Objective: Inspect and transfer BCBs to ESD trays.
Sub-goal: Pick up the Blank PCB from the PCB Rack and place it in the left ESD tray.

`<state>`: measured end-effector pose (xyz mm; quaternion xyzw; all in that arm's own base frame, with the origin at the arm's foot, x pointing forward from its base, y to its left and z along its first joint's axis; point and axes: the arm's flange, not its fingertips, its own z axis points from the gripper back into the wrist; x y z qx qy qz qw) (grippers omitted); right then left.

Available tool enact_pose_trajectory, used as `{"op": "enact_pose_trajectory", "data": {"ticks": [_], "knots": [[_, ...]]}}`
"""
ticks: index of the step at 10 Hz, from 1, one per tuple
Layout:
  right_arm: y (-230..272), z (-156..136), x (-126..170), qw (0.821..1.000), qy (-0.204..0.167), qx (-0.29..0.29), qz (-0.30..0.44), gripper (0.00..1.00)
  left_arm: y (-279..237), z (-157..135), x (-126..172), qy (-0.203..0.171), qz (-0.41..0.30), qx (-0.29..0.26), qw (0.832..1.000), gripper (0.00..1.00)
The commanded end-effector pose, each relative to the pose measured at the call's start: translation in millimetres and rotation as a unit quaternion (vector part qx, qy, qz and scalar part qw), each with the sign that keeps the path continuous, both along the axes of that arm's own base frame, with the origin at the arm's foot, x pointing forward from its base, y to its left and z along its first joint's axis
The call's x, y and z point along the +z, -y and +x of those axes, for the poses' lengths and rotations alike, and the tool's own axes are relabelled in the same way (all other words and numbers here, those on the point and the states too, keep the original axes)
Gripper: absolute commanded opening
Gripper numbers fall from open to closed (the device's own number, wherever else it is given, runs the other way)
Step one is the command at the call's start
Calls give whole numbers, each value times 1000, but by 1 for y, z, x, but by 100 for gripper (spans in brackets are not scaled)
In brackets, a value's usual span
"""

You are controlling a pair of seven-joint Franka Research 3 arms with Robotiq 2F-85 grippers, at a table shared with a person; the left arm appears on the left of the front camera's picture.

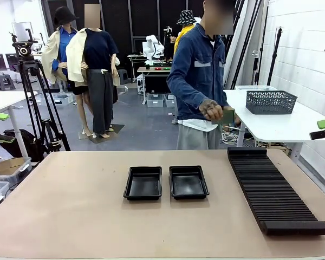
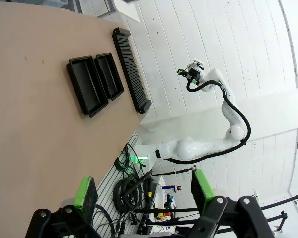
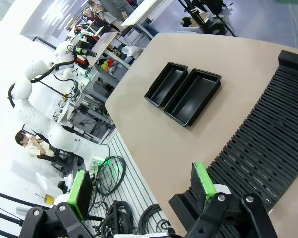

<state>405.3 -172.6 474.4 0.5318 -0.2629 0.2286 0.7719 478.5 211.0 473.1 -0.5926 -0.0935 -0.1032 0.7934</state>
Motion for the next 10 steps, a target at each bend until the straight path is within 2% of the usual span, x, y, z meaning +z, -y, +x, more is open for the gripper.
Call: {"op": "enact_pose_trajectory", "data": {"ticks": [1,10], "knots": [[-1,0,-1,1000,5,2,10,100,-1,-1,0,-1,3,1,1000,100],[-1,0,-1,1000,5,2,10,100,-1,-1,0,-1,3,1,1000,100]]}}
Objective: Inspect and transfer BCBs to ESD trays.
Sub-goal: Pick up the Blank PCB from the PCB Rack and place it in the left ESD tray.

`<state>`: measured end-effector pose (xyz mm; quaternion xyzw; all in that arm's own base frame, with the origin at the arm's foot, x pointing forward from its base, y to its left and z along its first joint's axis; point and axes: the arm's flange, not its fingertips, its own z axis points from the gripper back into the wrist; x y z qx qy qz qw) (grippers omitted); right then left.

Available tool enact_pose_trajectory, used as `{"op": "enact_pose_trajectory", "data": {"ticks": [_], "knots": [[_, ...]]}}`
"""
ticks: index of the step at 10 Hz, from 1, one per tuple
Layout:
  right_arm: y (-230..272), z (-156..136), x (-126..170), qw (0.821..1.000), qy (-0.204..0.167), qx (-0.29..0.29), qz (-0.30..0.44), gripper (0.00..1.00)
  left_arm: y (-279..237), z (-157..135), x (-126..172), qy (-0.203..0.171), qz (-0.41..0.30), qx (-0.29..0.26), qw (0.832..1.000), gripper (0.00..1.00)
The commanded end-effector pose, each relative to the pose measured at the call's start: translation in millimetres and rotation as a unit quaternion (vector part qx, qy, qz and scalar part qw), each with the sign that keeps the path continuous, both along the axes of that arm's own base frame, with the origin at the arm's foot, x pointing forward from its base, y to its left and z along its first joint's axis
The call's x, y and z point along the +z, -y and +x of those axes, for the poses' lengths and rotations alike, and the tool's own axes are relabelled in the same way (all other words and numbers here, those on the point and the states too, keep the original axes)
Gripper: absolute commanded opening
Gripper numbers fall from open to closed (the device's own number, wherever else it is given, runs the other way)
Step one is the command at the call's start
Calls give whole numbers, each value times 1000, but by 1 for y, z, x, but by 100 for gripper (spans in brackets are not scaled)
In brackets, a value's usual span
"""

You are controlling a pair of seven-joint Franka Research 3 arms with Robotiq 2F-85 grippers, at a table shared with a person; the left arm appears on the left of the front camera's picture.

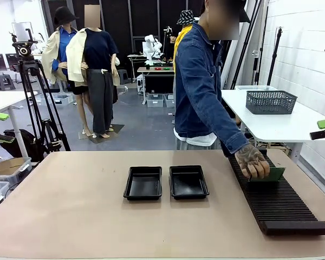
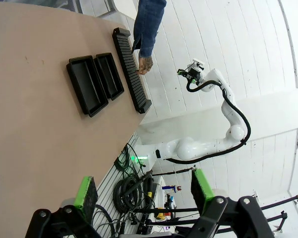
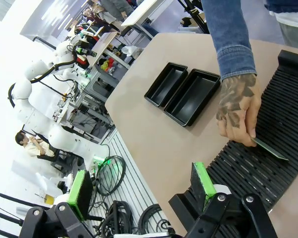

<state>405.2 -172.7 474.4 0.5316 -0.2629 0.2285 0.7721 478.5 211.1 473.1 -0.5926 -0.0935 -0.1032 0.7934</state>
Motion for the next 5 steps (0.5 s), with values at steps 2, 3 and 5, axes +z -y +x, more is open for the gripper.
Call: {"op": "enact_pose_trajectory", "data": {"ticks": [2,3,5], "knots": [[-1,0,-1,1000,5,2,10,100,-1,-1,0,-1,3,1,1000,100],[-1,0,-1,1000,5,2,10,100,-1,-1,0,-1,3,1,1000,100],[-1,0,-1,1000,5,2,10,100,-1,-1,0,-1,3,1,1000,100]]}}
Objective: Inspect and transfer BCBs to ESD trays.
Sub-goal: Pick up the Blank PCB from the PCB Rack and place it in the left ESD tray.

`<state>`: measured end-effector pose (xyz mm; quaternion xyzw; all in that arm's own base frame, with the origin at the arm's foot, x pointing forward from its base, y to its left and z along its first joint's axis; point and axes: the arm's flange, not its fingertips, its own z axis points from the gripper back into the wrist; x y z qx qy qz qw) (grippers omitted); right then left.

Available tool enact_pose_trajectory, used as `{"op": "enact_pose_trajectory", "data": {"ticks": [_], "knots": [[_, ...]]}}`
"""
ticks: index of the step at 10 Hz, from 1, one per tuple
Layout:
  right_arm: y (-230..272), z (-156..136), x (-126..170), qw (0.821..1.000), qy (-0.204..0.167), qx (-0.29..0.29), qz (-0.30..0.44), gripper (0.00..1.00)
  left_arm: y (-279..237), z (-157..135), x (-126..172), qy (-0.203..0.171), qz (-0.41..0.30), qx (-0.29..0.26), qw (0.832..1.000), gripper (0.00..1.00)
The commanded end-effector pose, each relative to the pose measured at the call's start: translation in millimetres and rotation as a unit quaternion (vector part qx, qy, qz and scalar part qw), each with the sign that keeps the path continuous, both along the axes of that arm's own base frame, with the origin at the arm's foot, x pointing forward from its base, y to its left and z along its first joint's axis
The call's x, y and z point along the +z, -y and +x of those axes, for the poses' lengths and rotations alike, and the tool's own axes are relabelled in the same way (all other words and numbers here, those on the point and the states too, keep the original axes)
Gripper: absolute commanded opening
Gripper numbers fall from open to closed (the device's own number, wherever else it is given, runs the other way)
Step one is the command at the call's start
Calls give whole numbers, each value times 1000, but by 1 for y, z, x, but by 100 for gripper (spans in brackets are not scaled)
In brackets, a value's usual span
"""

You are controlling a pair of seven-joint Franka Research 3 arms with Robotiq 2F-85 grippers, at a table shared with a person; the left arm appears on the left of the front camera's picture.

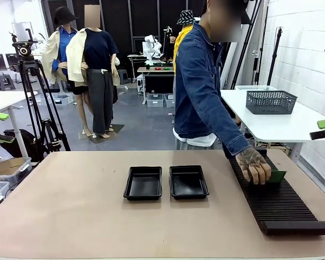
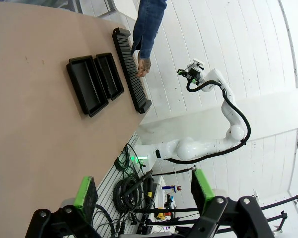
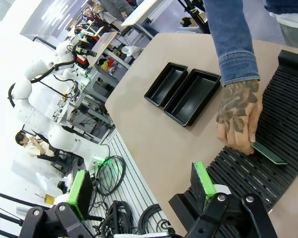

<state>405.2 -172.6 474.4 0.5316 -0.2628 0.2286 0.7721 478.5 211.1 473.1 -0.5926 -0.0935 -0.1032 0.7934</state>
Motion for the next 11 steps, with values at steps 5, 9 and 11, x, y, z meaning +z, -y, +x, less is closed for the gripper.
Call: {"op": "enact_pose_trajectory", "data": {"ticks": [5,9,11], "knots": [[-1,0,-1,1000,5,2,10,100,-1,-1,0,-1,3,1,1000,100],[-14,18,3,999,34,-1,-41,100,-1,-1,0,-1,3,1,1000,100],[-32,34,11,992,80,7,-96,100,-1,-1,0,-1,3,1,1000,100]]}}
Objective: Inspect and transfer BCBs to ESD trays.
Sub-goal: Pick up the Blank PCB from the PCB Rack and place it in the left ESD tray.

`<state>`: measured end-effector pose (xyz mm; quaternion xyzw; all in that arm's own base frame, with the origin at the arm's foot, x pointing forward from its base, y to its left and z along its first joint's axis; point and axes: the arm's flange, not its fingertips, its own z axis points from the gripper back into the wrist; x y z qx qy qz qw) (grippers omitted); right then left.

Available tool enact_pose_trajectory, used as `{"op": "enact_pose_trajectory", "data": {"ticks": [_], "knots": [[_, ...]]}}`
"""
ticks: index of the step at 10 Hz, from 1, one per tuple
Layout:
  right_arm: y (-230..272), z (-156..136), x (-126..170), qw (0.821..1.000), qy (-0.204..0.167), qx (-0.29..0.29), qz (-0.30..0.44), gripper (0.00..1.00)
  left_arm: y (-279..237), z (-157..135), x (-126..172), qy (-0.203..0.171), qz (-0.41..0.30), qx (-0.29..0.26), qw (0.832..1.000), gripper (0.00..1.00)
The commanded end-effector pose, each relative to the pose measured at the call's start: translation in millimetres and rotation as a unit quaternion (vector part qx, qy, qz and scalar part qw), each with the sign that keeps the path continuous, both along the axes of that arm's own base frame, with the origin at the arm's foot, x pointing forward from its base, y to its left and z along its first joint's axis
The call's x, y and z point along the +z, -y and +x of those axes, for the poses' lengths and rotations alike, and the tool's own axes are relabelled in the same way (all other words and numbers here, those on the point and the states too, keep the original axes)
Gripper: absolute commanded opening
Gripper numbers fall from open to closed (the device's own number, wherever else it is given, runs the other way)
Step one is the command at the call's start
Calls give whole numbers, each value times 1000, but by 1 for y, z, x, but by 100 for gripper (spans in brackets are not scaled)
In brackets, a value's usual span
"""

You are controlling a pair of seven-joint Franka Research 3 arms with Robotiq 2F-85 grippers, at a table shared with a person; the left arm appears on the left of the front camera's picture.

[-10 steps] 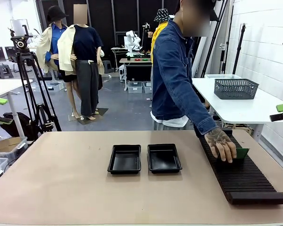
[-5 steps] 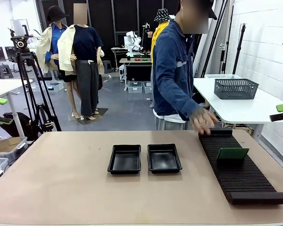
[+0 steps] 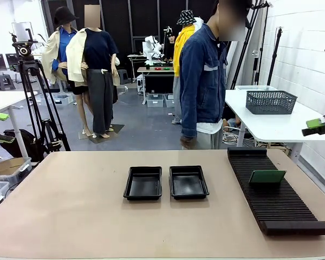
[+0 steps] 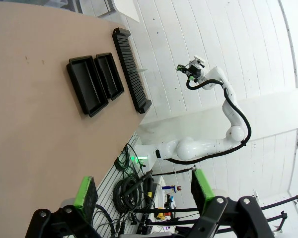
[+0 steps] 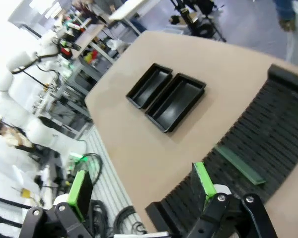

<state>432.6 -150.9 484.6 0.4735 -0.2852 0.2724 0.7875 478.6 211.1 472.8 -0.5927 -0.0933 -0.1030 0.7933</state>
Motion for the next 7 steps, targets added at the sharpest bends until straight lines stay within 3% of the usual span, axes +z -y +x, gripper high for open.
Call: {"op": "enact_pose_trajectory", "data": {"ticks": [1,3,5,7], "knots": [[-20,15,2,997,45,15,-58,100,-1,-1,0,-1,3,1,1000,100],[-45,30,4,988,87,67,-103,100,-1,-1,0,-1,3,1,1000,100],[-79,45,-4,967,133,139,-168,100,-1,-1,0,-1,3,1,1000,100],[-104,45,-7,942,150,212,-215,100,-1,-1,0,-1,3,1,1000,100]]}}
